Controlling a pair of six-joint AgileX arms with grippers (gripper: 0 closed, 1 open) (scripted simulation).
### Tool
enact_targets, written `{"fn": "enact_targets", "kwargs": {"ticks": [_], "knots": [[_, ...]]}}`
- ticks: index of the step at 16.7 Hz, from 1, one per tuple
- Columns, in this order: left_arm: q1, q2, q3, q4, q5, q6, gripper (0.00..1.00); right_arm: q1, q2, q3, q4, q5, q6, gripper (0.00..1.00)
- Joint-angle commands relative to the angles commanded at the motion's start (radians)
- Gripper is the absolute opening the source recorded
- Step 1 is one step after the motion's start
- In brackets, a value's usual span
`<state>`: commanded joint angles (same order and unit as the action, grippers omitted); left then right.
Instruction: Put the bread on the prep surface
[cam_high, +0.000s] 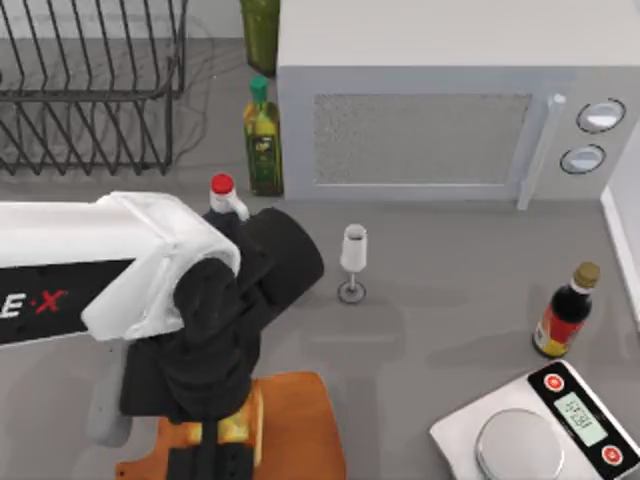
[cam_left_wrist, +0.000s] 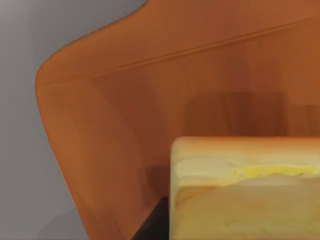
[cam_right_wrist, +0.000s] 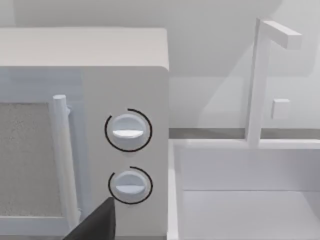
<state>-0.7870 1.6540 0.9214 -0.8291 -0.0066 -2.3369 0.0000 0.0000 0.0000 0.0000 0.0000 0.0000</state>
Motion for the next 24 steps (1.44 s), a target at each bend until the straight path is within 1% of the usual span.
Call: {"fn": "enact_targets", "kwargs": {"ticks": [5, 18, 19, 24], "knots": [[0.0, 0.011, -0.012, 0.009, -0.001, -0.001, 0.0, 0.0, 0.0, 0.0, 0.0, 0.0, 0.0, 1.0], [0.0, 0.011, -0.012, 0.009, -0.001, -0.001, 0.98, 0.0, 0.0, 0.0, 0.0, 0.0, 0.0, 1.0], [0.0, 0.011, -0.012, 0.009, -0.001, -0.001, 1.0, 0.0, 0.0, 0.0, 0.0, 0.0, 0.0, 1.0], [0.0, 0.011, -0.012, 0.009, -0.001, -0.001, 1.0, 0.0, 0.0, 0.0, 0.0, 0.0, 0.0, 1.0]]}}
